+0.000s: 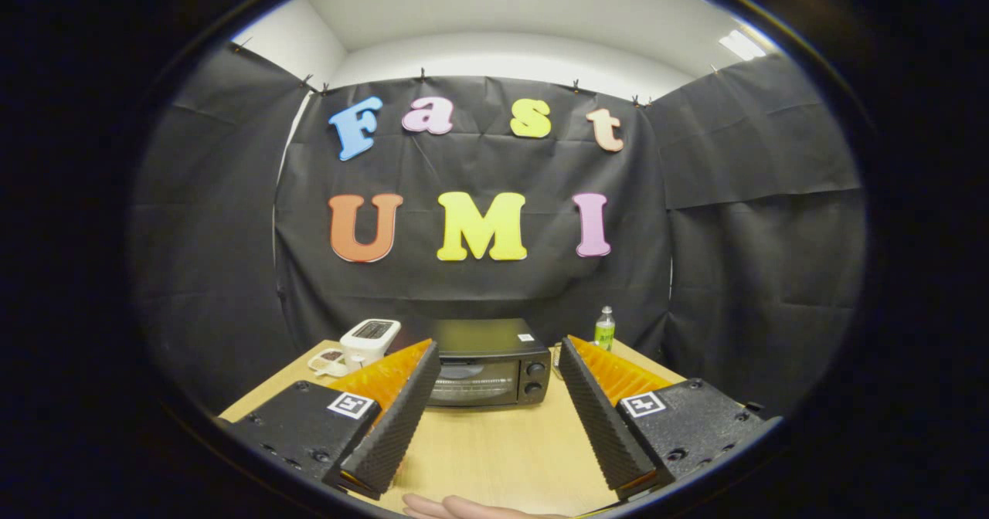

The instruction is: Open the toaster oven, put the food inside, and close the toaster oven door.

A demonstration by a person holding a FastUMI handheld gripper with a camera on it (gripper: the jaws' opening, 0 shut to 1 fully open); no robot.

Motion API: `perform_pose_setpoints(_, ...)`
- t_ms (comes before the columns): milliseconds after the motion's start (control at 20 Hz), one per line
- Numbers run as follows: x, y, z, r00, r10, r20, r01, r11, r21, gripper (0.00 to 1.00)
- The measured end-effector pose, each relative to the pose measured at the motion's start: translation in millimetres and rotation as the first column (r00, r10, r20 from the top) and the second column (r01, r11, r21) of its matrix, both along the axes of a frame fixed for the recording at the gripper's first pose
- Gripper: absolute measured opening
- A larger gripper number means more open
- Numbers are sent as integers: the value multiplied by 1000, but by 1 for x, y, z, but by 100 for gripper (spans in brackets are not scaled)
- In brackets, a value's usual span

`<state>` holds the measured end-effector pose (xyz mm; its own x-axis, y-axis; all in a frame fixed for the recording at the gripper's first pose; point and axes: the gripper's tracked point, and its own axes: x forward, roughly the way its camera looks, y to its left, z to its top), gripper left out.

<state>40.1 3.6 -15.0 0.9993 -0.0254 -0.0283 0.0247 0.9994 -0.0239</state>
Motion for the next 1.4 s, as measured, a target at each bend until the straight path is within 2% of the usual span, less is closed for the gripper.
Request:
perform_pose_setpoints(350,112,21,-31,995,22,-99,-21,1000,15,100)
perform_pose_setpoints(700,221,55,-88,979,78,-188,-78,997,4,100)
perform_pose_setpoints(800,244,58,-107,973,67,-223,-69,998,1,100)
perform_pose_setpoints(1000,273,63,-141,955,37,-294,-45,999,-21,100)
perform_pose_setpoints(1150,285,67,-144,957,42,-287,-47,999,-12,100)
perform_pose_setpoints(1400,279,63,-148,951,45,-304,-42,999,18,100)
